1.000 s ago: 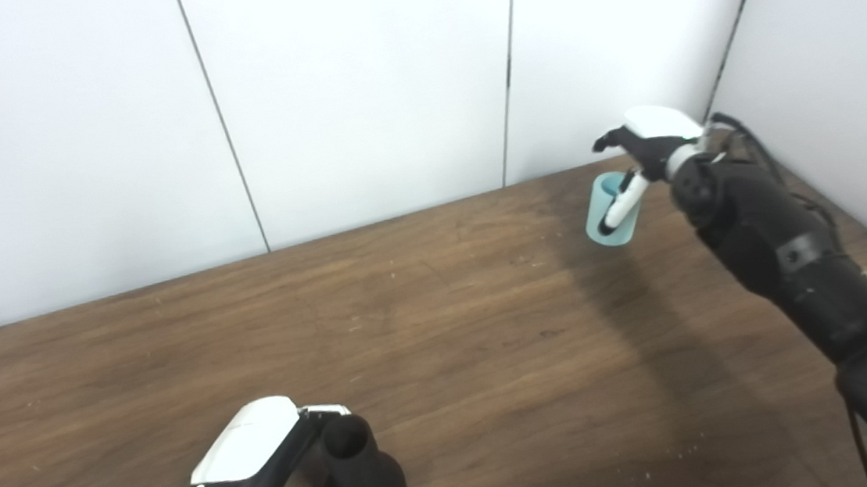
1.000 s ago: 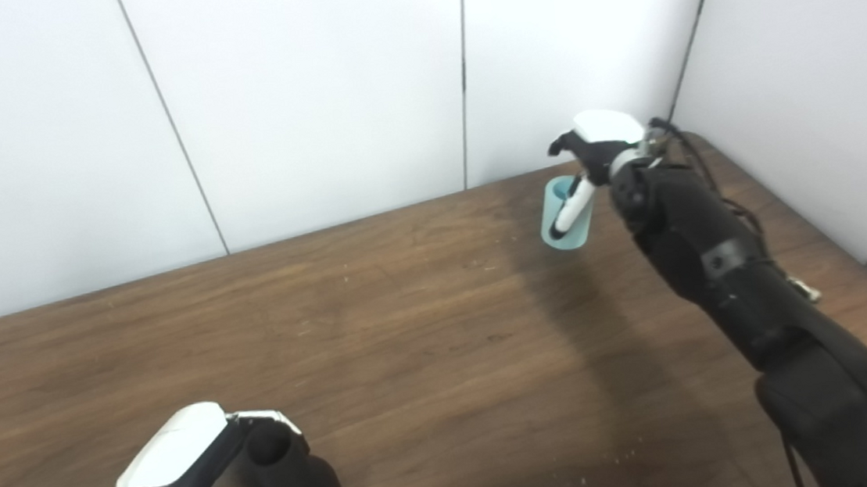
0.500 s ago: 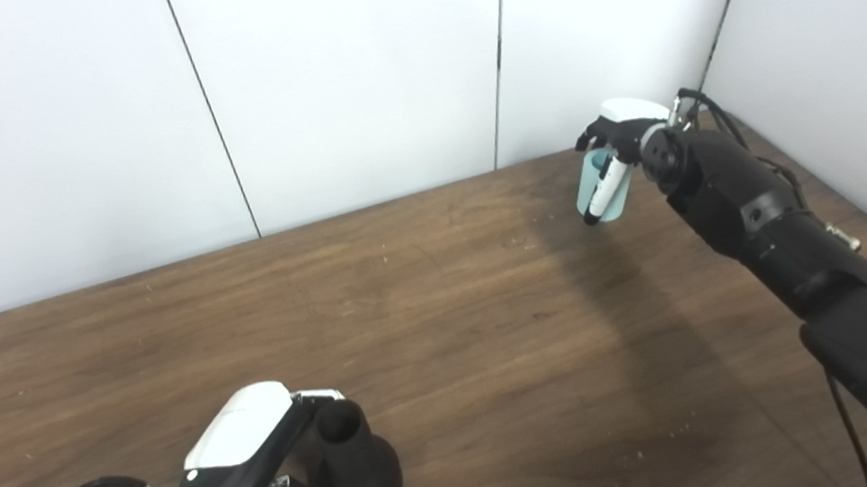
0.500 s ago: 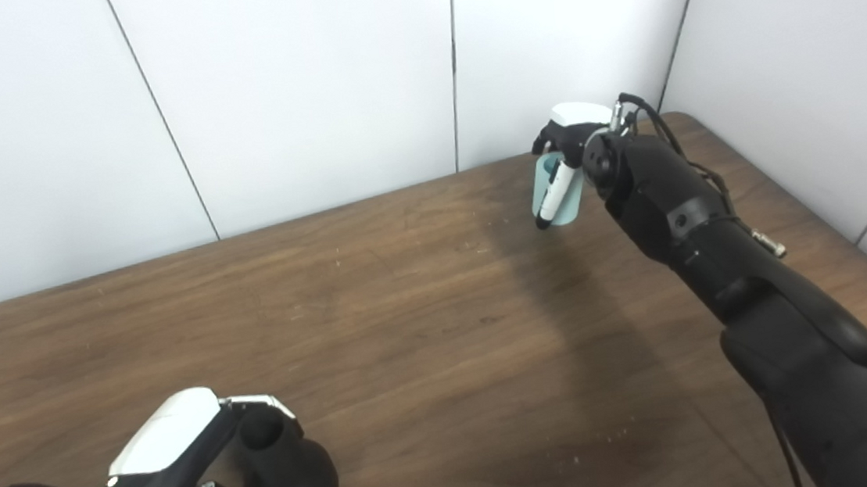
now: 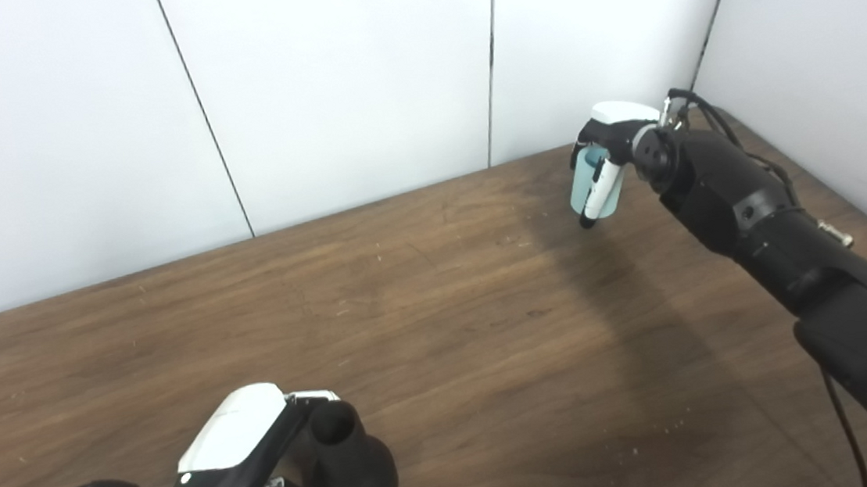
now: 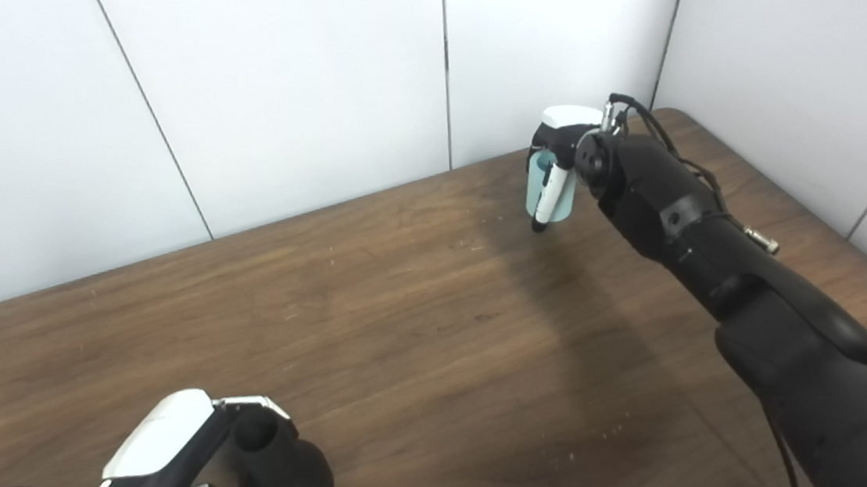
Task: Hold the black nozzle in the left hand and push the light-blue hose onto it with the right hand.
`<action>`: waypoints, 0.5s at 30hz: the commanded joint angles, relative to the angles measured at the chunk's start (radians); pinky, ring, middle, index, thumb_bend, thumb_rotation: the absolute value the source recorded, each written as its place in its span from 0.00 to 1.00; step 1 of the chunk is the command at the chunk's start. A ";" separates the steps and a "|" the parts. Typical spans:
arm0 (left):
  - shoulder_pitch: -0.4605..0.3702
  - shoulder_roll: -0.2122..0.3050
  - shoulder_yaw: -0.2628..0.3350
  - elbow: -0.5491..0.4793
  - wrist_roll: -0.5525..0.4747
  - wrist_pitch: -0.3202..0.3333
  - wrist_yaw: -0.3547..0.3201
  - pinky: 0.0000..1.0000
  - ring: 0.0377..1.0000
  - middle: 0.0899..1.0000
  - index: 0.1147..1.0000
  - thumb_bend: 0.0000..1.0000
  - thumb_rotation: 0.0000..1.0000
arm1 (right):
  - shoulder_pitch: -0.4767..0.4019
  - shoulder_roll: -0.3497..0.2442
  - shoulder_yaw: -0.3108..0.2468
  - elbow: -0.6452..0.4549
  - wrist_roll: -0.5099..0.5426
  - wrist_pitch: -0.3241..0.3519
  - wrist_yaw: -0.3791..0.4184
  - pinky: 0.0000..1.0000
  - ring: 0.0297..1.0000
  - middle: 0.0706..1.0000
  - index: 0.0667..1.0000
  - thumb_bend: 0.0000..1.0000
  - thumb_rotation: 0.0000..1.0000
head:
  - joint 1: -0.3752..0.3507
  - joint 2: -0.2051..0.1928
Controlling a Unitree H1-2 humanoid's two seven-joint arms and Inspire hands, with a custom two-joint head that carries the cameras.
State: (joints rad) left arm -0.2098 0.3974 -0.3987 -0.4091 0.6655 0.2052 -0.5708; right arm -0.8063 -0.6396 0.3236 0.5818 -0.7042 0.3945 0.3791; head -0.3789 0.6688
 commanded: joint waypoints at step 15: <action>0.015 0.028 -0.007 0.004 -0.001 0.010 -0.040 0.70 0.59 0.38 0.44 0.52 0.00 | -0.014 -0.023 -0.023 -0.048 -0.001 -0.006 -0.056 0.52 0.54 0.58 0.57 0.87 0.02 | 0.017 0.003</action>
State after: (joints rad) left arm -0.2096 0.3974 -0.3991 -0.4092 0.6644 0.2060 -0.5708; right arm -0.7861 -0.6393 0.3186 0.5640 -0.7030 0.3943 0.3580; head -0.3605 0.6703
